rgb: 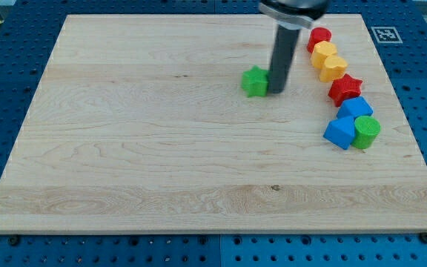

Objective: Slide the red circle towards the center left

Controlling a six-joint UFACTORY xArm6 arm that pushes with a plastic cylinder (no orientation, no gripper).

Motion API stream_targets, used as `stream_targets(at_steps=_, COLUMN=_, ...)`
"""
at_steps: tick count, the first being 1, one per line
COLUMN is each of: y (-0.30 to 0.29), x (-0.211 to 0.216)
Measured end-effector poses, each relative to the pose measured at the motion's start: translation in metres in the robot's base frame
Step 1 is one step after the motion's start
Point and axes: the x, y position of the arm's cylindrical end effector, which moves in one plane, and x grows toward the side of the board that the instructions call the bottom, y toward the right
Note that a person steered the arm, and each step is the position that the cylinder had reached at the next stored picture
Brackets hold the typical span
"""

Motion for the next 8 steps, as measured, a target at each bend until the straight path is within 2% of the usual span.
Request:
stream_targets(at_steps=2, y=-0.026, x=-0.021)
stream_targets(at_steps=4, y=-0.004, x=-0.112)
stream_targets(at_steps=5, y=0.028, x=-0.157)
stream_targets(at_steps=6, y=0.103, x=-0.173)
stream_targets(at_steps=7, y=0.193, x=-0.172)
stream_targets(at_steps=8, y=0.218, x=-0.155)
